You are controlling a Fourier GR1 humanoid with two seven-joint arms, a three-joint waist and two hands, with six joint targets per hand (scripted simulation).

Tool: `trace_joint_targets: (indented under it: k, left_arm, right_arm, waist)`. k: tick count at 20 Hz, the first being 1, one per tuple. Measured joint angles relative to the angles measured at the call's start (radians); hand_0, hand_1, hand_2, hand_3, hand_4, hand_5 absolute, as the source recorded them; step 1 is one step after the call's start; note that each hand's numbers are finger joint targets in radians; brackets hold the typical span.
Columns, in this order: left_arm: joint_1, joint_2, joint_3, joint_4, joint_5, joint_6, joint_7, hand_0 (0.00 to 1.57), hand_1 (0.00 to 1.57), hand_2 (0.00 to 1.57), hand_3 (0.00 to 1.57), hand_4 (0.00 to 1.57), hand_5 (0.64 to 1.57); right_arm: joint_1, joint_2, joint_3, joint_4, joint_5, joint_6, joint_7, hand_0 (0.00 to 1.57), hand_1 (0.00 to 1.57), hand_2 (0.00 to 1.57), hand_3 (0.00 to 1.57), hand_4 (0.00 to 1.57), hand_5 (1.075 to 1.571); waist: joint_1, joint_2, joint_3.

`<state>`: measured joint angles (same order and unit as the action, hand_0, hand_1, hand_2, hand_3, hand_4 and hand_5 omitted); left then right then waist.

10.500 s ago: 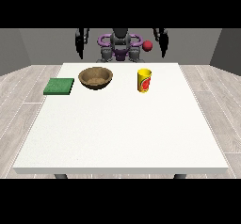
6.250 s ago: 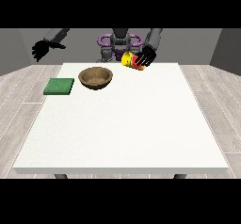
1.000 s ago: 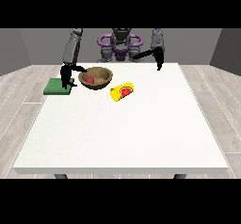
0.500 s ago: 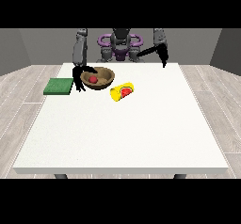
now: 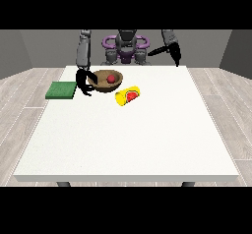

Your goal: Pick the cup and pour the ball into the bowl, then pick the bowl and place it on the pad

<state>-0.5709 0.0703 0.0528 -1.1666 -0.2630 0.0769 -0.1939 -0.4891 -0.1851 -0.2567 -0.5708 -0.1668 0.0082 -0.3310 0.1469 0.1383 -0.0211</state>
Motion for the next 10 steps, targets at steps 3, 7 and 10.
trace_joint_targets:
  k: [3,7,10]
  left_arm:
    - [0.005,0.022,0.032,0.023,0.019,-0.004,-0.019,0.0,0.0,0.0,0.0,0.0,1.57]
    - [0.035,0.043,0.066,0.06,0.039,-0.007,-0.029,0.0,0.0,0.0,0.0,0.0,1.57]
    - [0.056,0.068,0.094,0.091,0.053,-0.009,-0.038,0.0,0.0,0.0,0.0,0.0,1.571]
  right_arm:
    - [-0.016,0.0,0.031,-0.005,0.03,-0.037,0.058,1.57,1.57,1.57,1.57,1.03,1.555]
    - [-0.044,0.003,0.067,-0.017,0.057,-0.075,0.194,1.57,1.57,1.57,1.57,1.03,1.558]
    - [-0.061,-0.007,0.084,-0.046,0.058,-0.067,0.293,1.57,1.57,1.57,1.57,1.05,1.553]
  waist:
    - [-0.027,-0.009,0.0065]
    - [-0.071,-0.053,0.0155]
    - [-0.109,-0.087,0.0183]
